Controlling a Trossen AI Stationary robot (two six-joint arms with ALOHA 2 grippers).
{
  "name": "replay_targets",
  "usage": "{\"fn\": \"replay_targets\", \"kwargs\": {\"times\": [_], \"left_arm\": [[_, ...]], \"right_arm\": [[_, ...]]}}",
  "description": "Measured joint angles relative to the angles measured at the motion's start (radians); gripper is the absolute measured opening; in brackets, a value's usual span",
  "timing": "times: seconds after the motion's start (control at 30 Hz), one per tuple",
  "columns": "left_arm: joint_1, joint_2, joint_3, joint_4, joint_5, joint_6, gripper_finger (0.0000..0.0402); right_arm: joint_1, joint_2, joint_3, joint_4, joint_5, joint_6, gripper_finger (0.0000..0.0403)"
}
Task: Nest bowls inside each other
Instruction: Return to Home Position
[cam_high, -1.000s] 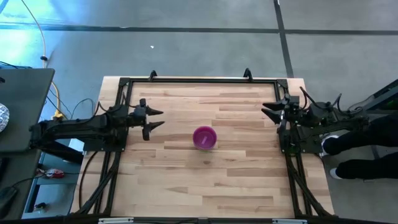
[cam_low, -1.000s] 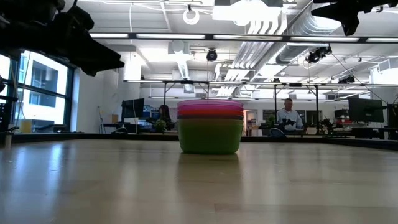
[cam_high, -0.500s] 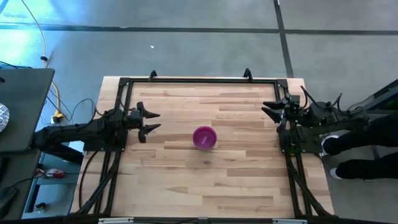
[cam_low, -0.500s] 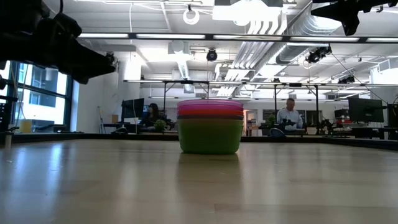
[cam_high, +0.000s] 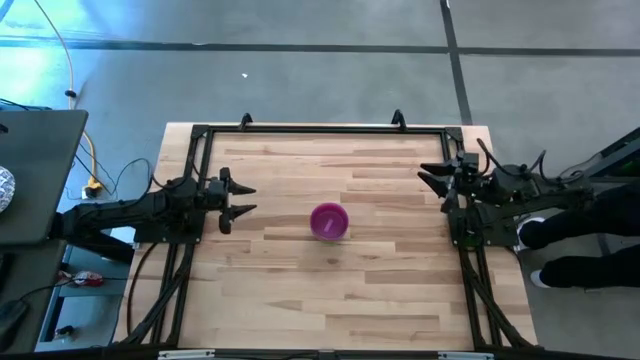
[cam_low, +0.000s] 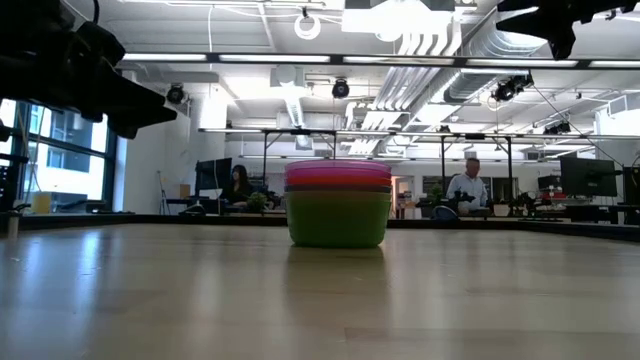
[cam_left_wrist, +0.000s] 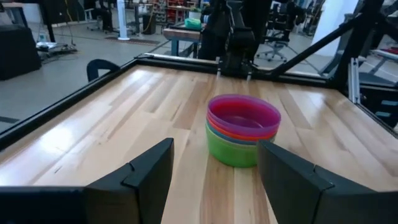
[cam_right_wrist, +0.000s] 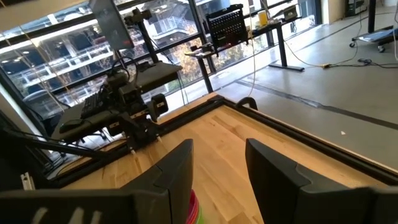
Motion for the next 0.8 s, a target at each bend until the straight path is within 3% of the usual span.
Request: {"fn": "replay_targets", "kwargs": {"times": [0.6, 0.8], "left_arm": [[-0.202, 0.000, 0.000, 0.026, -0.298, -0.018, 0.0216], [-0.256, 0.000, 0.000, 0.029, -0.246, 0.061, 0.0216]], "right_arm": [[-0.036, 0.017, 0.000, -0.008, -0.070, 0.004, 0.0140], [-0.036, 0.017, 0.000, -0.033, -0.088, -0.014, 0.0140]]}}
